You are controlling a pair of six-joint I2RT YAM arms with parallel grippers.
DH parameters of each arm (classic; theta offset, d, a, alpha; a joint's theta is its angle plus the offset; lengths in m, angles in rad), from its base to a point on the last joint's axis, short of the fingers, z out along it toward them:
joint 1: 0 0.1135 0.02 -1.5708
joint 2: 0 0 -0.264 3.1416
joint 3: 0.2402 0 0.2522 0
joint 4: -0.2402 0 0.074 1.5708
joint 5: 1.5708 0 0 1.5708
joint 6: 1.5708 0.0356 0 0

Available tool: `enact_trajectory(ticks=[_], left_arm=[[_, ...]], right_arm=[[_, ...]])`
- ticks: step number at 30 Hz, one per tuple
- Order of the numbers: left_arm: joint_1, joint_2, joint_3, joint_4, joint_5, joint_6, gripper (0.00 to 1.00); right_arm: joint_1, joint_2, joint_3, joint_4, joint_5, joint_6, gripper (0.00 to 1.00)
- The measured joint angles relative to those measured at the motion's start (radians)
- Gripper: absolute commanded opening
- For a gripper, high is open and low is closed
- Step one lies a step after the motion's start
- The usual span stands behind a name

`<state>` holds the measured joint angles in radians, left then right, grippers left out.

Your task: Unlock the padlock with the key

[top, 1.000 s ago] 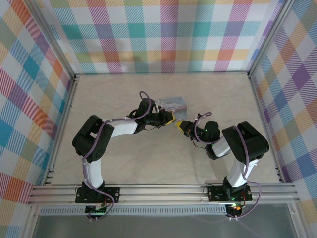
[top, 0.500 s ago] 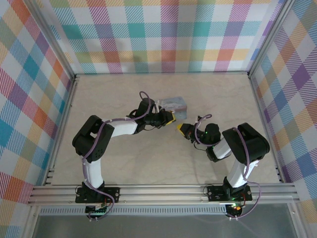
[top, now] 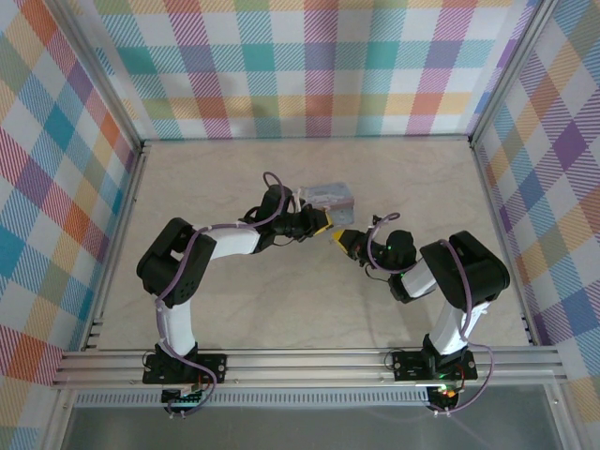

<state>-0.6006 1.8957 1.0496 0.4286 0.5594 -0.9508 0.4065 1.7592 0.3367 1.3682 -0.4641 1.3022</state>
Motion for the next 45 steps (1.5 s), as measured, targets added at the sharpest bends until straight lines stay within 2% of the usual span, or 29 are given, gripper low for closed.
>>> enact_trajectory(ticks=[15,45], left_arm=[[-0.001,0.0,-0.012,0.024,0.01,-0.003,0.09],[-0.001,0.0,-0.013,0.027,0.017,-0.007,0.09]], right_arm=[[0.001,0.03,0.017,-0.002,0.011,0.0,0.0],[0.001,-0.046,-0.041,-0.006,0.057,0.0,0.0]])
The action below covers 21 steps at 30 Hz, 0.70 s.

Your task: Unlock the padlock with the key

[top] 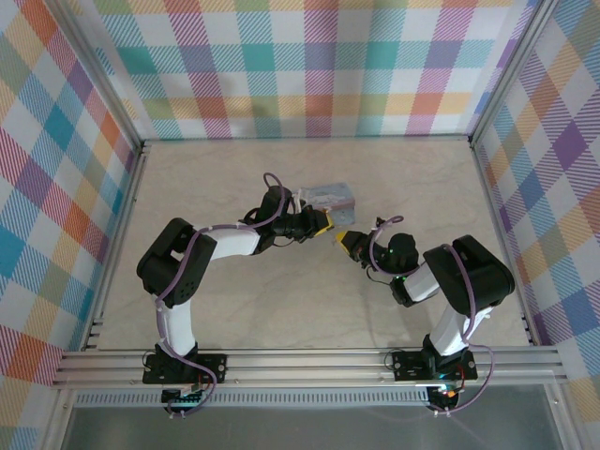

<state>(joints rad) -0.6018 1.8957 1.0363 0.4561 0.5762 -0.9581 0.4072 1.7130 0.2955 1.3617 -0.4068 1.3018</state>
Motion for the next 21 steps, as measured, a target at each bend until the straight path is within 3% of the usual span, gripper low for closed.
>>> enact_trajectory(ticks=[21], left_arm=[[0.0,0.002,-0.01,0.056,-0.014,-0.045,0.08]], right_arm=[[0.002,0.025,0.037,-0.001,0.021,0.011,0.0]])
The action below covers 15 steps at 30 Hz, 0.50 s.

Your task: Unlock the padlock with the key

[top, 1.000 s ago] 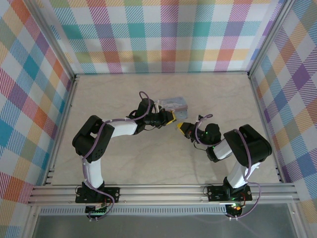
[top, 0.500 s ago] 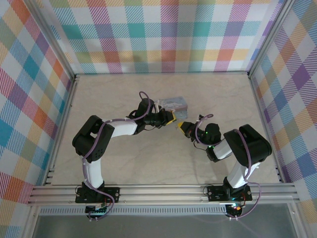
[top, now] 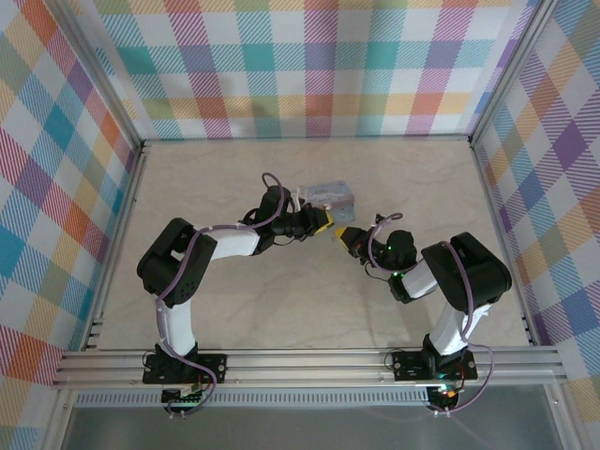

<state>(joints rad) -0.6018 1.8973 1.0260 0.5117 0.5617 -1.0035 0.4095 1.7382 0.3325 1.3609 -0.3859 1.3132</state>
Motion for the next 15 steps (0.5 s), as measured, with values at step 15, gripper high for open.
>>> enact_trajectory(ticks=[15], left_arm=[[0.003,0.0,-0.003,0.066,-0.013,-0.045,0.04]], right_arm=[[0.01,-0.011,0.019,0.0,0.043,0.205,0.0]])
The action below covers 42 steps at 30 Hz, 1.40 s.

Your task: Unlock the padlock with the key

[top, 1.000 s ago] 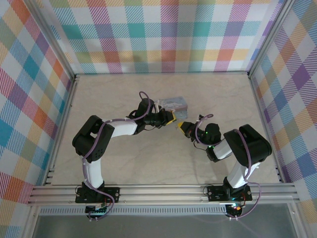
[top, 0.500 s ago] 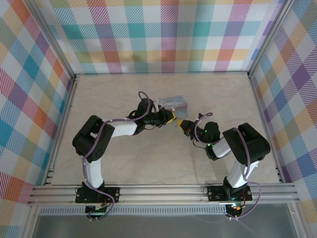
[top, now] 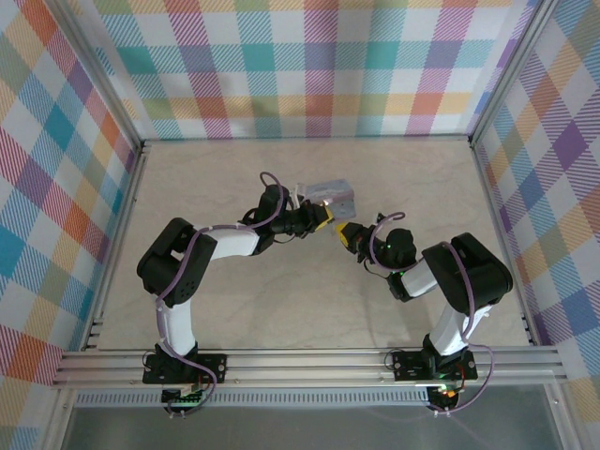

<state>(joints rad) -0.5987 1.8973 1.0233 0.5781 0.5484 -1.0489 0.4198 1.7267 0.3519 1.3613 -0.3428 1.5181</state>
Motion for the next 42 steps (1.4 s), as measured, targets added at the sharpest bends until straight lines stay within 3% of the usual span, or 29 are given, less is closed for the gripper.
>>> enact_trajectory(ticks=[20,34,42], left_arm=[[0.012,0.0,-0.004,0.084,-0.016,-0.055,0.0],[0.031,0.0,-0.023,0.093,-0.071,-0.058,0.0],[0.027,0.0,-0.04,0.132,-0.069,-0.063,0.0]], right_arm=[[0.0,0.005,0.056,-0.004,0.018,0.12,0.0],[-0.002,0.118,0.154,-0.003,-0.031,-0.046,0.0],[0.005,0.118,0.175,-0.017,-0.004,-0.013,0.0]])
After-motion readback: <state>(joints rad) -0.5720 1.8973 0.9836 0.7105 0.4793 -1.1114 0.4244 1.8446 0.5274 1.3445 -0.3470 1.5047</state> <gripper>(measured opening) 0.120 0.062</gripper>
